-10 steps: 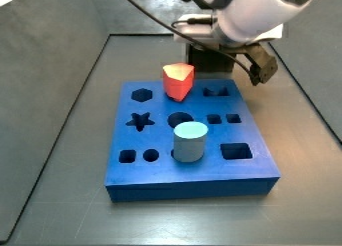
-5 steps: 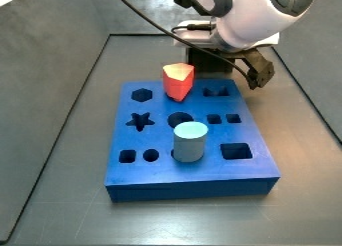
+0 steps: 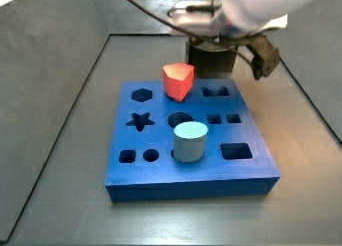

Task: Pick up the round object. Move up. Place the round object on the fixture. Regrasp the round object. Move to above the board. Insert the round object.
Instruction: Move to above the board.

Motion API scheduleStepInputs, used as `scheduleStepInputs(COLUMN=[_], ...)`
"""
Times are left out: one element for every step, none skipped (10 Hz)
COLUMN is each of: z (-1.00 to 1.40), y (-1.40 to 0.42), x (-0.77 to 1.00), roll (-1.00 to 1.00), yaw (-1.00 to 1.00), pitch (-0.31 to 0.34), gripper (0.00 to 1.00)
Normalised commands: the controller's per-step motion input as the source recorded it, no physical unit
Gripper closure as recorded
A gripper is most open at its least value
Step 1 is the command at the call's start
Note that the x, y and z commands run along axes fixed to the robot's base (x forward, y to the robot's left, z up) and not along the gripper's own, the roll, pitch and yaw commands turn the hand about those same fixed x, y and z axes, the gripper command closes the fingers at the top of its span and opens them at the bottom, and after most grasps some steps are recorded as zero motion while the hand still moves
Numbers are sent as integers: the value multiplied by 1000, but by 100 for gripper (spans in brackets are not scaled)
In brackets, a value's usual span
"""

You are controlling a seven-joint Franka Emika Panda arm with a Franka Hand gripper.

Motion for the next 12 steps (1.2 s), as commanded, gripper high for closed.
scheduleStepInputs(z=[1000, 1000, 1000, 1000, 1000, 1000, 1000, 891, 717, 602, 383, 219], y=[-323, -294, -277, -258, -235, -207, -181, -133, -87, -60, -30, -25], x=[-246, -237, -234, -228, -222, -212, -200, -159, -114, -90, -62, -51], roll=[46, 39, 38, 35, 25, 18, 19, 2, -17, -29, -50, -59], yaw=[270, 143, 60, -14, -74, -132, -155, -173, -177, -172, -141, -107], pitch=[-374, -434, -440, -411, -358, -261, -179, -65, 14, 65, 154, 207], gripper=[100, 100, 100, 100, 100, 100, 100, 100, 100, 100, 100, 100])
